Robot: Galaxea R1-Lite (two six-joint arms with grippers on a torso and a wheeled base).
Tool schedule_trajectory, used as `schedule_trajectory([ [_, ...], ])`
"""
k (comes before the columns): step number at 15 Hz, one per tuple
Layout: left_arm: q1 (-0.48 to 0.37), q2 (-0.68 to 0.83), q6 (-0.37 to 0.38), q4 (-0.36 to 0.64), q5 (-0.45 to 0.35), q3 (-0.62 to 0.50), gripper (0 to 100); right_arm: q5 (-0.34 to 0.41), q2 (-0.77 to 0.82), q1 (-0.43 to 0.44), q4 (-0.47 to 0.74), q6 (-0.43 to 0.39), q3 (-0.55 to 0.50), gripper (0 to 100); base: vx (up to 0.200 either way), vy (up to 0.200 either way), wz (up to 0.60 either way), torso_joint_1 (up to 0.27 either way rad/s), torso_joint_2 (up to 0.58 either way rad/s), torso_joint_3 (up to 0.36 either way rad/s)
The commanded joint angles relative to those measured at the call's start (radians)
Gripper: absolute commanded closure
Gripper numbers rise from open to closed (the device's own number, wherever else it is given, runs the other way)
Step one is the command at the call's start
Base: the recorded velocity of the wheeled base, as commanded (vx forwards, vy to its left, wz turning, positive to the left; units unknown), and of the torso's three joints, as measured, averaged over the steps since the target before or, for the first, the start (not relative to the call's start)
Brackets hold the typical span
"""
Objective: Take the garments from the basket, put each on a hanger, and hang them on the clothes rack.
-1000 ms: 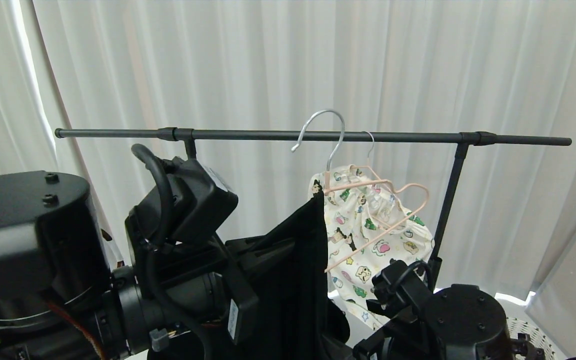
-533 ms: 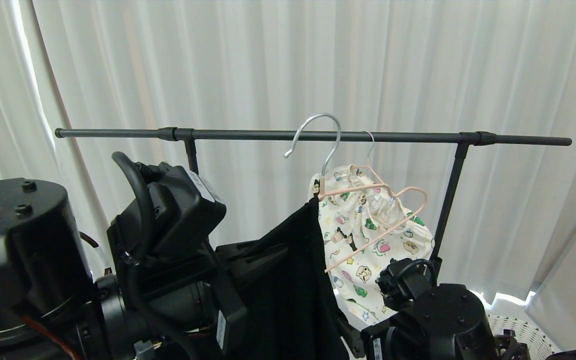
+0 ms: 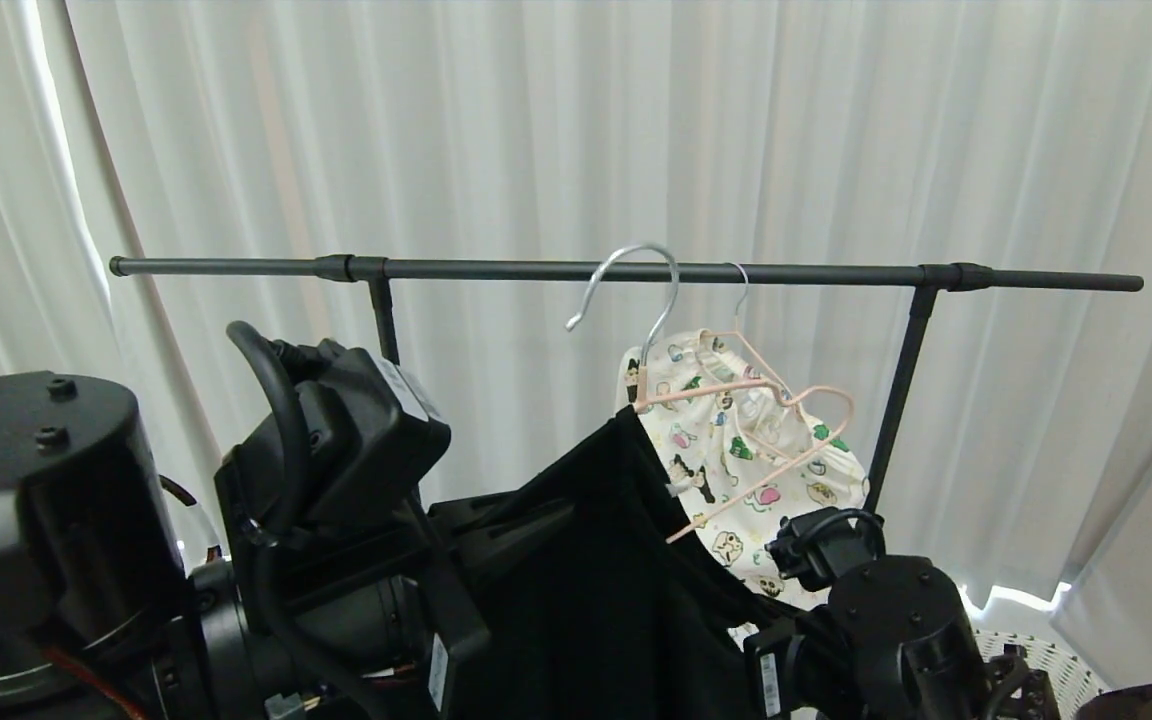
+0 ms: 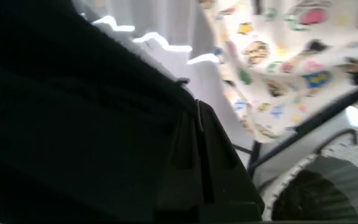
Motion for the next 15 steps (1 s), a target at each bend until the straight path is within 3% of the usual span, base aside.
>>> schedule_trajectory([
  [1,0.005,-0.001,-0.002,0.000,0.001,0.040,100,-0.009,-0.034,-0.081,0.000,-0.014,0.025,100,0.000,0.000,0.00,0.000,0.00,0.000],
  [6,0.003,-0.026,-0.003,0.000,-0.008,0.124,100,-0.004,-0.111,-0.225,0.000,-0.047,0.042,100,0.000,0.000,0.00,0.000,0.00,0.000],
  [10,0.001,-0.020,0.004,0.002,-0.125,0.170,100,0.002,-0.172,-0.268,0.000,-0.048,0.040,100,0.000,0.000,0.00,0.000,0.00,0.000],
  [12,0.005,0.043,0.001,0.002,-0.133,0.210,100,0.054,-0.235,-0.288,0.000,-0.068,0.045,100,0.000,0.000,0.00,0.000,0.00,0.000],
  [15,0.014,0.141,-0.005,0.000,-0.131,0.184,100,0.158,-0.290,-0.340,0.000,-0.143,0.040,100,0.000,0.000,0.00,0.000,0.00,0.000],
])
